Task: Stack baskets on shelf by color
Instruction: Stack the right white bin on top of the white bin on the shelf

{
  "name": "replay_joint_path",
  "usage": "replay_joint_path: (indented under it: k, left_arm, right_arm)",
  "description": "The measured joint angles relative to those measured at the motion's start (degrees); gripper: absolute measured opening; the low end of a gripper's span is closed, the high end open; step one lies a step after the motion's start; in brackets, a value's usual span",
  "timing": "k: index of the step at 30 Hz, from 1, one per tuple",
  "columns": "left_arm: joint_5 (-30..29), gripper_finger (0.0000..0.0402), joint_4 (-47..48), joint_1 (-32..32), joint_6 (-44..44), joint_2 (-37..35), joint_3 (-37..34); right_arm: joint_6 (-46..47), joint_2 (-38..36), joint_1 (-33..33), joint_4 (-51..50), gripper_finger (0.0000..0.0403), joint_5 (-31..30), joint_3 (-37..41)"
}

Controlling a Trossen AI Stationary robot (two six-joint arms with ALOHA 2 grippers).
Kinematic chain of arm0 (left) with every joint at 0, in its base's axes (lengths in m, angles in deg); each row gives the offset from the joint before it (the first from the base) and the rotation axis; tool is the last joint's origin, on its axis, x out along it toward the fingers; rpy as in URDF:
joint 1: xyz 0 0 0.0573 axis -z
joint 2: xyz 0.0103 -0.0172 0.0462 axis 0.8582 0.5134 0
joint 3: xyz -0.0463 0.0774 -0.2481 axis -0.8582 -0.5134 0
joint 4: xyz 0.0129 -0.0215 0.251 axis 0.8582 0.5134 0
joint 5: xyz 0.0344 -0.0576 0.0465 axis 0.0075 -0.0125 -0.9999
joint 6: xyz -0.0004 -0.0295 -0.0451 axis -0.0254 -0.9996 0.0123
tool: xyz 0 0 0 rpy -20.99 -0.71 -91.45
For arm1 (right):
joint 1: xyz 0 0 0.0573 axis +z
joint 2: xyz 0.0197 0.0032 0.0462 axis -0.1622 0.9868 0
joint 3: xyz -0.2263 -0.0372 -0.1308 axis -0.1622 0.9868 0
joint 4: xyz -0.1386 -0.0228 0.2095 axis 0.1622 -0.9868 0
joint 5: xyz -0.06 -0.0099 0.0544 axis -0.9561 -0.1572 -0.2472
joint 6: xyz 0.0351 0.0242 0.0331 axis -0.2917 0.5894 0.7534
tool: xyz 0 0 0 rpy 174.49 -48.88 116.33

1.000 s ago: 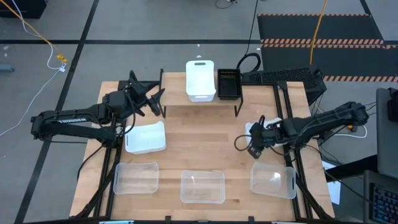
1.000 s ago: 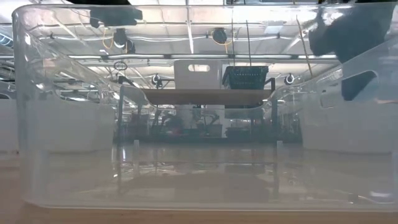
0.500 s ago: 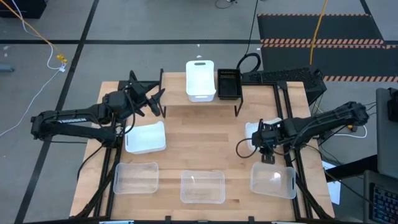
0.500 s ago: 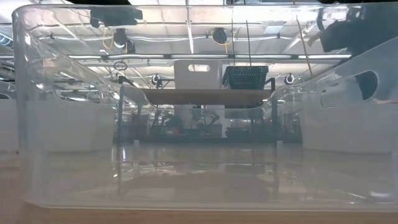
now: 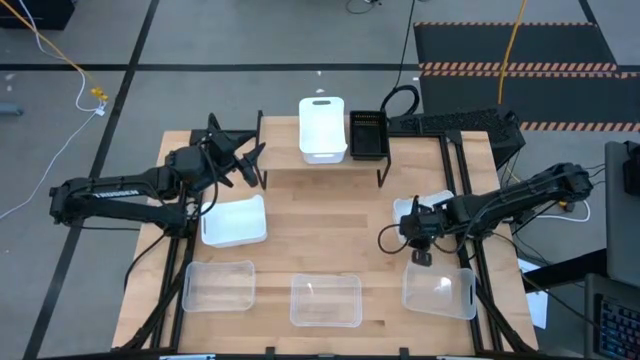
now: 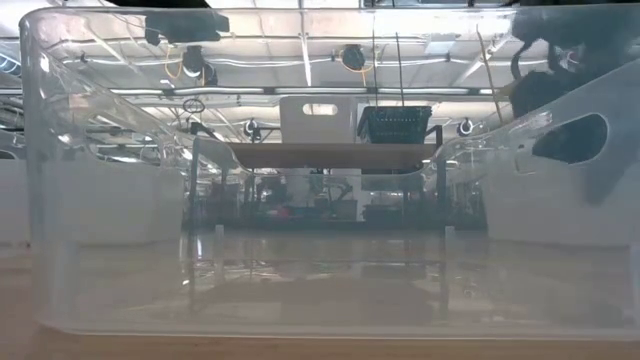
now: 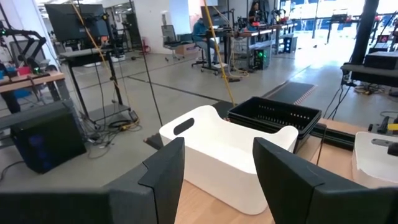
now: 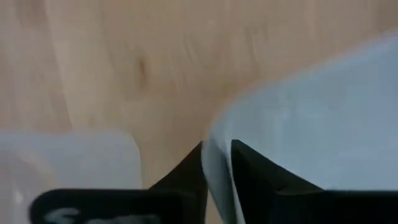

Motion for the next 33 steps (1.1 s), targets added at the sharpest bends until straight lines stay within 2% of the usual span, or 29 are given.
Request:
replay_joint_path:
  k: [4,11,14,22,26,29,33]
  left_arm:
    - [0.0,0.0191,0.0,0.0,-0.9,0.0,0.0]
    - [0.0,0.0191,0.0,0.0,-1.0,0.0,0.0]
    - [0.0,0.0191,0.0,0.0,-1.0,0.0,0.0]
    - [0.0,0.0191,0.3,0.0,-0.8,0.0,0.0]
    - [0.0,0.0191,0.3,0.0,-0.8,0.0,0.1]
    - [0.0,0.0191,0.3,0.0,-0.6,0.0,0.1]
    - [0.0,0.0191,-0.2,0.0,0.2,0.0,0.1]
  right_arm:
    - [1.9,0.0,-0.9,10.4,0.0008,-3.6,0.1]
    - [1.0,0.0,-3.8,35.5,0.0021,-11.8,0.1]
    - [-1.7,0.0,-5.3,40.6,0.0027,-9.4,0.1]
    - [-5.2,1.6,-7.5,40.4,0.0099,-8.7,0.7]
    - [-15.6,1.4,-7.5,42.4,0.0144,-4.2,0.5]
    - [-26.9,-0.6,-7.5,35.5,0.0172,-1.5,-2.5]
    - [-41.6,0.8,-7.4,17.3,0.0183,-5.6,-11.4]
